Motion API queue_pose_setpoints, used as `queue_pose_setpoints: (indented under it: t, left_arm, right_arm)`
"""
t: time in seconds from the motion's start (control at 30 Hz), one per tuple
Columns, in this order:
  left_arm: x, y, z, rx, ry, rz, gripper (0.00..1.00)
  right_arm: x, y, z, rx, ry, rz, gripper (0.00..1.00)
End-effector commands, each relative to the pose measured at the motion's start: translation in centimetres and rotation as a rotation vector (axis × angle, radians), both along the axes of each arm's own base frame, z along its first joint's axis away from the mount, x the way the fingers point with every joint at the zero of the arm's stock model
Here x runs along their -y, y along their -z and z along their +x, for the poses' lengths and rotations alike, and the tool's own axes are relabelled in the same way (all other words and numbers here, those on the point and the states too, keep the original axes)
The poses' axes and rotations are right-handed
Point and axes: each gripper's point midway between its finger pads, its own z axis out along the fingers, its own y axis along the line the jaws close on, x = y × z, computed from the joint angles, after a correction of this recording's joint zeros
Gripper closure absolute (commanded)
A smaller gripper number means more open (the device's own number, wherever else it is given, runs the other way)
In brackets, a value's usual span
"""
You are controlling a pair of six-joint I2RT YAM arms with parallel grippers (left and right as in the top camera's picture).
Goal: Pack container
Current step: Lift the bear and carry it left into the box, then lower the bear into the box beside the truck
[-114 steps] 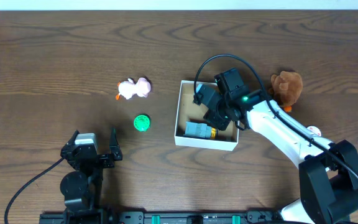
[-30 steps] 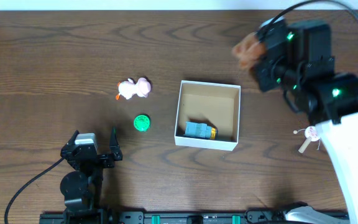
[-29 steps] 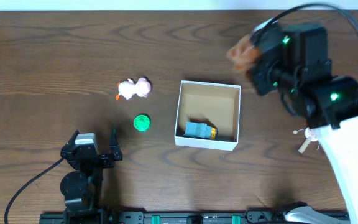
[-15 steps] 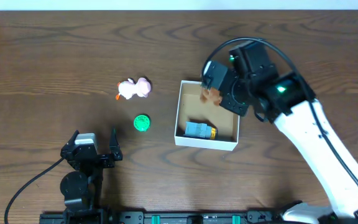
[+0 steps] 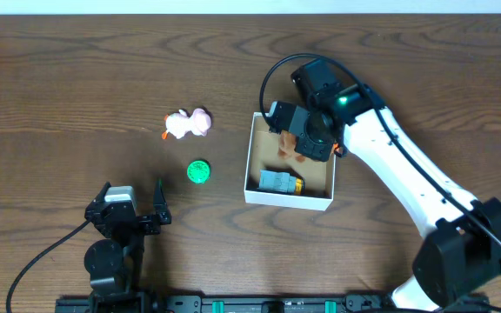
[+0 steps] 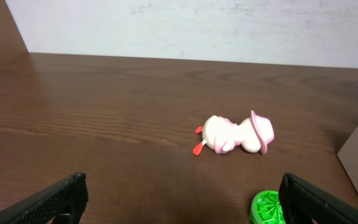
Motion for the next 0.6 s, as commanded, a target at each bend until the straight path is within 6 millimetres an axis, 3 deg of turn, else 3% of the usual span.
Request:
queue_pose_setpoints:
  t: [0.0, 0.2, 0.57]
  left_arm:
    - [0.1, 1.4, -0.2, -0.043, 0.002, -0.009, 0.02]
    - [0.1, 1.4, -0.2, -0.043, 0.002, -0.009, 0.02]
    - [0.1, 1.4, -0.2, -0.043, 0.002, -0.009, 0.02]
  right_arm:
    - [0.3, 1.2, 0.1, -0.026, 0.001, -0.02, 0.99]
    - [0.2, 2.2, 0.2, -0.047, 0.001, -0.031, 0.99]
    - [-0.1, 2.2, 0.9, -0.022, 0.021, -0.013, 0.97]
